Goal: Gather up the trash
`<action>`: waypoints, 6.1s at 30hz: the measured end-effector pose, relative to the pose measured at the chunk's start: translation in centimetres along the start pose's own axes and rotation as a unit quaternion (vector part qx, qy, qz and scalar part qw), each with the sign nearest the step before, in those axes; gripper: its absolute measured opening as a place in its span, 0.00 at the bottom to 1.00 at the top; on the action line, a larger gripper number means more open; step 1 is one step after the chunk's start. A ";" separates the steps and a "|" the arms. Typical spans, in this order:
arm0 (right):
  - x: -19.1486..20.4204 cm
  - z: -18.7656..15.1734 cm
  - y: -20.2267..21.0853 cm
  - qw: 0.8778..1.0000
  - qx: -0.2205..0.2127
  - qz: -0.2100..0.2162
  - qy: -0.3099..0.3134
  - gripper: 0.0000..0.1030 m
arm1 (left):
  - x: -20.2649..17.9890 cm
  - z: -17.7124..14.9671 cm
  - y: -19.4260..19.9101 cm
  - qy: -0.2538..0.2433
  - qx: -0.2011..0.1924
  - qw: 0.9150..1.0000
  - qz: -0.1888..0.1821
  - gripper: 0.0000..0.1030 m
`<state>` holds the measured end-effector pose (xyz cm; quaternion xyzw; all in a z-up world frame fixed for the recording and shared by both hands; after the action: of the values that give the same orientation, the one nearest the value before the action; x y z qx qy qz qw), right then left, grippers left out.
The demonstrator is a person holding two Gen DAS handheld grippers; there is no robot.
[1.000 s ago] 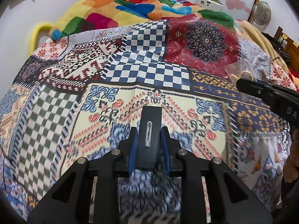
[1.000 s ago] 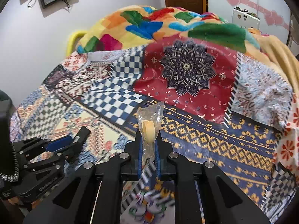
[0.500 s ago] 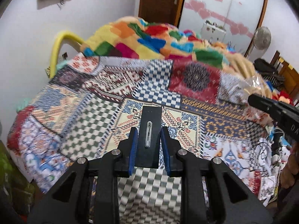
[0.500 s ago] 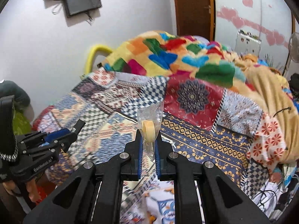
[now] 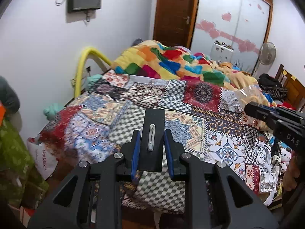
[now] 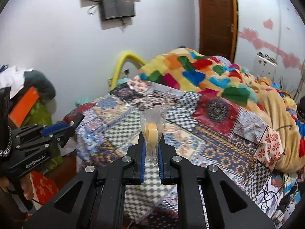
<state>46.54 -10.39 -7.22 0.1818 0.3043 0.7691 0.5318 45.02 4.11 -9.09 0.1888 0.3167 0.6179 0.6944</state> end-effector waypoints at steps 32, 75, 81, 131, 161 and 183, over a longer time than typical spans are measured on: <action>30.5 -10.9 -2.1 0.966 0.104 0.161 0.174 0.10 | 23.6 -19.2 14.1 0.174 0.045 0.978 0.102 0.23; 27.3 -12.3 -3.4 0.975 0.125 0.133 0.131 0.44 | 22.8 -21.7 10.3 0.178 0.087 0.976 0.094 0.31; 22.1 -10.4 5.9 0.992 0.018 0.076 0.097 0.44 | 15.5 -17.3 17.1 0.095 0.007 0.992 0.078 0.31; 12.4 -20.0 31.3 0.970 -0.192 -0.109 -0.102 1.00 | -4.7 -22.8 36.5 -0.037 -0.201 0.979 -0.009 0.94; 12.2 -20.0 31.5 0.972 -0.185 -0.108 -0.101 1.00 | -5.5 -23.3 36.2 -0.037 -0.205 0.978 -0.015 0.94; 11.7 -19.9 31.4 0.972 -0.186 -0.106 -0.100 1.00 | -5.8 -23.4 36.4 -0.033 -0.211 0.977 -0.017 0.94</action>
<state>7.99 -12.81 -1.84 0.1225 0.1188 0.7291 0.6628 2.22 1.43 -1.11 0.0529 0.1586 0.6523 0.7393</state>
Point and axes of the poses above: each gripper's, at about its wrist camera, not at the fingertips, and y roughly against the way its jaws point, x to its left, z to its top, the point moved 5 cm from there along -y, roughly the way its jaws point, and after that the axes turned 11 degrees about -z, right-handed, at the moved point
